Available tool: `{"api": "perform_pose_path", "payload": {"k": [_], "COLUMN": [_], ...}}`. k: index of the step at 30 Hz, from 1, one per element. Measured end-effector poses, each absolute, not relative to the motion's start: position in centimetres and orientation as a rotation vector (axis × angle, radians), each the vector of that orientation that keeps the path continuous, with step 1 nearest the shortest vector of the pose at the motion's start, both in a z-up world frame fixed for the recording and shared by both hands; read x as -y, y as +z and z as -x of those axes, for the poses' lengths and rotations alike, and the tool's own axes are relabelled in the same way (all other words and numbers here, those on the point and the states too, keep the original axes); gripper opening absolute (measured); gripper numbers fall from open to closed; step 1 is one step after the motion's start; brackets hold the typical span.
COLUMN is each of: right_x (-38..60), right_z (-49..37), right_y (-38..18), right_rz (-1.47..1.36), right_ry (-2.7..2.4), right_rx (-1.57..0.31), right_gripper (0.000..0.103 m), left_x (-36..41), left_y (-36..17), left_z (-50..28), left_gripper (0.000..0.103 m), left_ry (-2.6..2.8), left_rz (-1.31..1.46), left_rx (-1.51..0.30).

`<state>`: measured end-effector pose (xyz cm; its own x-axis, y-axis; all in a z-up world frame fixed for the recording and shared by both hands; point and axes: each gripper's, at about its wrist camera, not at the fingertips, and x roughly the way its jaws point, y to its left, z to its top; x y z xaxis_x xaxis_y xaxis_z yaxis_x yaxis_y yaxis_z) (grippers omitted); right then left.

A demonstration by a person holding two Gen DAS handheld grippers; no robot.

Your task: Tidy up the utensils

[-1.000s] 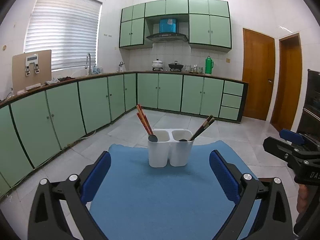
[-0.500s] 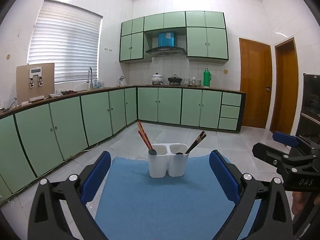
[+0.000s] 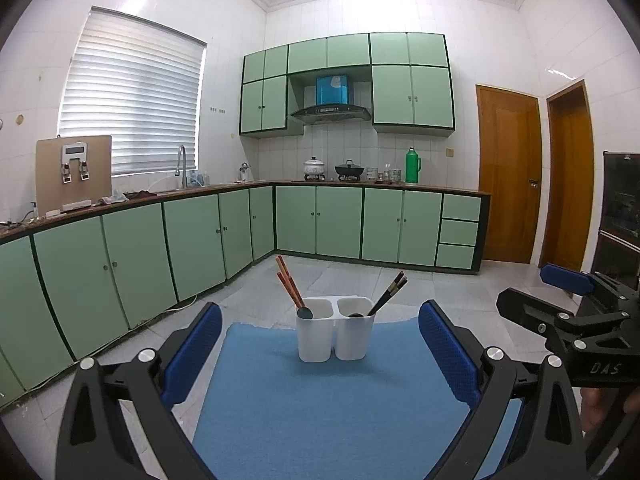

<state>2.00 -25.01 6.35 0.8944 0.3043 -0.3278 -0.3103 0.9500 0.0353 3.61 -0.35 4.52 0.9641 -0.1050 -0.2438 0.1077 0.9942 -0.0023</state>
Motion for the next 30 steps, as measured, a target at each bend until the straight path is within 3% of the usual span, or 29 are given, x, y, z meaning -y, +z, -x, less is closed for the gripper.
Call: {"api": "perform_pose_path", "payload": {"k": [30], "right_x": [24.69], "right_z": [-1.89], "right_y": [6.41], "right_rz": [0.018], "right_ry": [0.317], "right_rx": [-0.334], "right_gripper": [0.098], "left_x": [0.26], "left_y": [4.87], "left_z": [-3.17], "left_gripper": [0.097], "left_ry": [-0.102], "left_rz": [-0.011], "left_rx": [-0.244]}}
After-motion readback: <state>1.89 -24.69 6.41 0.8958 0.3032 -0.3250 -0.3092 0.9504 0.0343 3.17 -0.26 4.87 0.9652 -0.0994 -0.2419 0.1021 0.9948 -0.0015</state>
